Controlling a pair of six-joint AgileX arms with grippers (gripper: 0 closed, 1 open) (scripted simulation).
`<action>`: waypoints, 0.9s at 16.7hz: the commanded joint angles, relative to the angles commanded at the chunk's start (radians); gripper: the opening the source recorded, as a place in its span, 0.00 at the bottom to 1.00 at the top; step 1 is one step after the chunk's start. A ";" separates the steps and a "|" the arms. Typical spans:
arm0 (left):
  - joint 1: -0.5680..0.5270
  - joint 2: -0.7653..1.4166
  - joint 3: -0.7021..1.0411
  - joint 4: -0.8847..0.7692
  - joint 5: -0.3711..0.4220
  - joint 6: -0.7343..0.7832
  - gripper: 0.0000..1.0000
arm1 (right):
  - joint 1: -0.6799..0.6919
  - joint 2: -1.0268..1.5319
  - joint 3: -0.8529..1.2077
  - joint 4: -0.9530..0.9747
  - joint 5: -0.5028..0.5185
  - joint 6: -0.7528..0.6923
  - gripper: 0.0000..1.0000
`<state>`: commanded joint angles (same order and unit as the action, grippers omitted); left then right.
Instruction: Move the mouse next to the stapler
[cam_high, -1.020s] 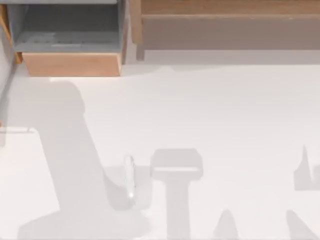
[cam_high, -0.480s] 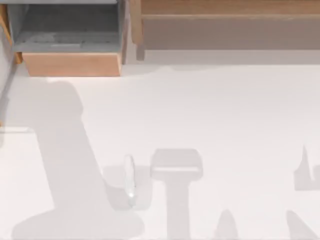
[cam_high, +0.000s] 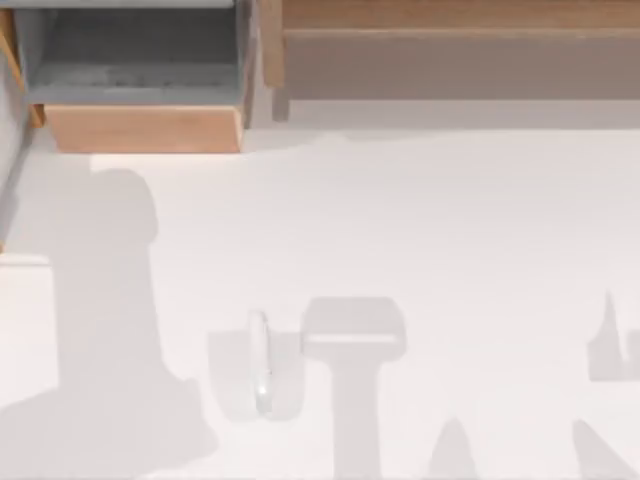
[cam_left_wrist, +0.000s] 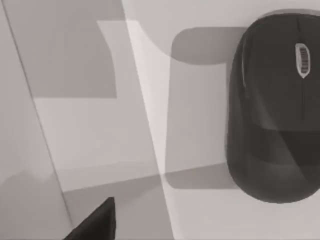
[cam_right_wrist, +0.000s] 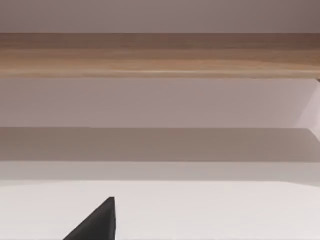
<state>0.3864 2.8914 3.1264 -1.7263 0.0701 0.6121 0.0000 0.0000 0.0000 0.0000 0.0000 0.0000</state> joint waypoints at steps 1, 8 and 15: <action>0.000 0.019 0.041 -0.021 0.000 0.000 1.00 | 0.000 0.000 0.000 0.000 0.000 0.000 1.00; -0.025 0.106 0.154 -0.045 -0.001 -0.026 1.00 | 0.000 0.000 0.000 0.000 0.000 0.000 1.00; -0.053 0.181 0.196 -0.010 -0.002 -0.054 1.00 | 0.000 0.000 0.000 0.000 0.000 0.000 1.00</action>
<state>0.3339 3.0724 3.3222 -1.7367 0.0684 0.5583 0.0000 0.0000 0.0000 0.0000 0.0000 0.0000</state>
